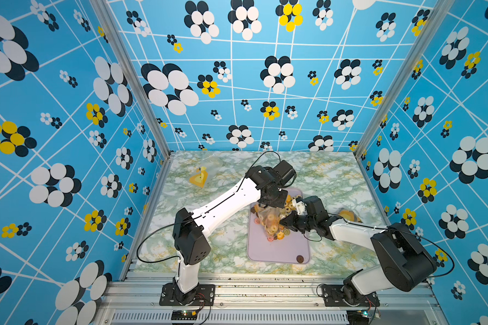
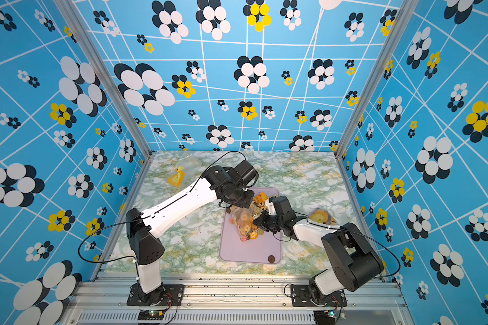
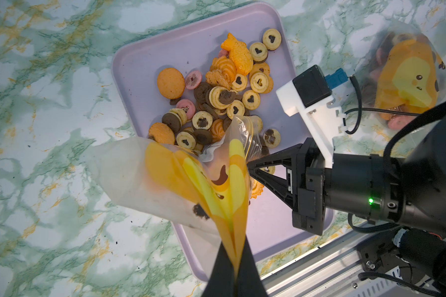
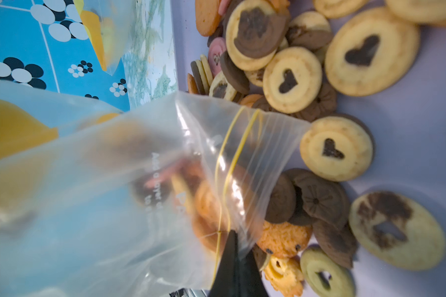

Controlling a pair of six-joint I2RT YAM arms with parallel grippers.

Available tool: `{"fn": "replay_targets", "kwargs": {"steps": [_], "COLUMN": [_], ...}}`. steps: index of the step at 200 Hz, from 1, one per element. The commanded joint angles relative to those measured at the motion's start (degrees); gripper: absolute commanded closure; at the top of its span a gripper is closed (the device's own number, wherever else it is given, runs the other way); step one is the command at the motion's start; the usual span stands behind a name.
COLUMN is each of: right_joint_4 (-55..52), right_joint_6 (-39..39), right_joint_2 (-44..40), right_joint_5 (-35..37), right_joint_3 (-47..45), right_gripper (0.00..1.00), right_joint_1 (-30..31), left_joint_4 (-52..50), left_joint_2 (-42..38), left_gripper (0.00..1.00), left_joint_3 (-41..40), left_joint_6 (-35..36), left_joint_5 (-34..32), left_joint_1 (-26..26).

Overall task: Pour cookies out of the ziploc bag
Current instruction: 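Pour the cookies out of the ziploc bag onto the tray.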

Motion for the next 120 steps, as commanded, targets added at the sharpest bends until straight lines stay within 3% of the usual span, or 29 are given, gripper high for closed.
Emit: {"fn": "replay_targets", "kwargs": {"steps": [1,19,33,63,107,120], "right_joint_4": [-3.90,-5.24,-5.52,-9.12,-17.11,-18.91], "right_joint_6": [-2.29,-2.96,-3.02,-4.80,-7.96,-8.85], "right_joint_2": [-2.49,-3.23,-3.58,-8.10,-17.03,-19.08], "right_joint_5": [0.89,1.09,0.91,2.49,6.26,7.25], "right_joint_3": [-0.64,-0.78,-0.92,-1.39,-1.34,-1.33], "right_gripper": [0.97,0.95,0.87,0.62,0.30,0.23], "right_joint_1": [-0.51,-0.61,-0.79,-0.93,-0.88,-0.88], "left_joint_4": [1.54,2.59,3.10,3.06,5.02,5.95], "left_joint_2": [0.98,0.92,1.06,0.40,0.18,-0.07], "left_gripper": [1.00,1.00,1.00,1.00,1.00,0.95], "left_joint_3": [-1.96,-3.33,-4.19,-5.00,-5.82,-6.35], "left_joint_6": [-1.06,-1.41,-1.52,-1.41,-1.02,-1.17], "left_joint_5": [1.02,1.67,1.69,-0.14,2.06,3.48], "left_joint_1": [-0.63,-0.79,-0.74,-0.28,1.25,1.78]}}
